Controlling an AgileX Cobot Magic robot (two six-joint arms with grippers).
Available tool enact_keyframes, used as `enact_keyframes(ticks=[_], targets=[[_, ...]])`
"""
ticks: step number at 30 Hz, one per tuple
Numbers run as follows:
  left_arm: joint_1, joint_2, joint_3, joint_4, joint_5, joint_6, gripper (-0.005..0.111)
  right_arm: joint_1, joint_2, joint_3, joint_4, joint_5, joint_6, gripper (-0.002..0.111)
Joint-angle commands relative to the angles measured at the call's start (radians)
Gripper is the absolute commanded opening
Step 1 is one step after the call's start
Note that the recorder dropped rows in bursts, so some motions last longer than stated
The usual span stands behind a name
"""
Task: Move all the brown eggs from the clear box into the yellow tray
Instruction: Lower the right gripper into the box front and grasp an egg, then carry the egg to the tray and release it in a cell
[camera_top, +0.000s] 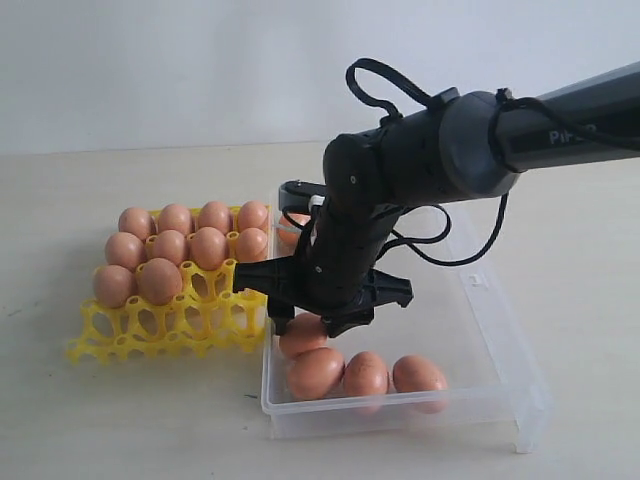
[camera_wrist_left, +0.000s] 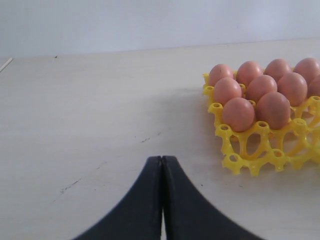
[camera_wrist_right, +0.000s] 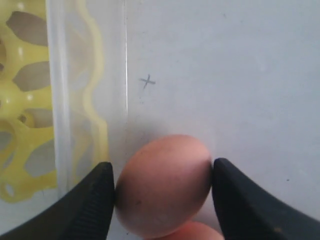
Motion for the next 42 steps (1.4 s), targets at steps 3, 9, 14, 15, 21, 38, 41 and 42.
enact_keyframes(ticks=[3,9,14,15,21,38,41,42], targets=[[-0.005,-0.002,-0.004,-0.004,-0.009,0.0,0.0,0.0,0.021,0.001,-0.083,0.001,-0.005,0.0],[-0.005,-0.002,-0.004,-0.004,-0.009,0.0,0.0,0.0,-0.024,0.001,-0.201,0.015,0.001,0.0],[-0.005,-0.002,-0.004,-0.004,-0.009,0.0,0.0,0.0,-0.084,0.001,-0.336,-0.022,0.003,0.0],[-0.005,-0.002,-0.004,-0.004,-0.009,0.0,0.0,0.0,-0.093,0.001,-0.357,-0.033,0.003,0.0],[-0.005,-0.002,-0.004,-0.004,-0.009,0.0,0.0,0.0,-0.135,0.001,-0.507,-0.118,0.018,0.0],[-0.005,-0.002,-0.004,-0.004,-0.009,0.0,0.0,0.054,-0.086,0.001,-0.654,-0.653,0.013,0.0],[-0.005,-0.002,-0.004,-0.004,-0.009,0.0,0.0,0.071,-0.041,0.001,-0.712,-0.686,0.011,0.0],[-0.005,-0.002,-0.004,-0.004,-0.009,0.0,0.0,0.076,-0.016,0.001,-0.744,-0.699,0.008,0.0]])
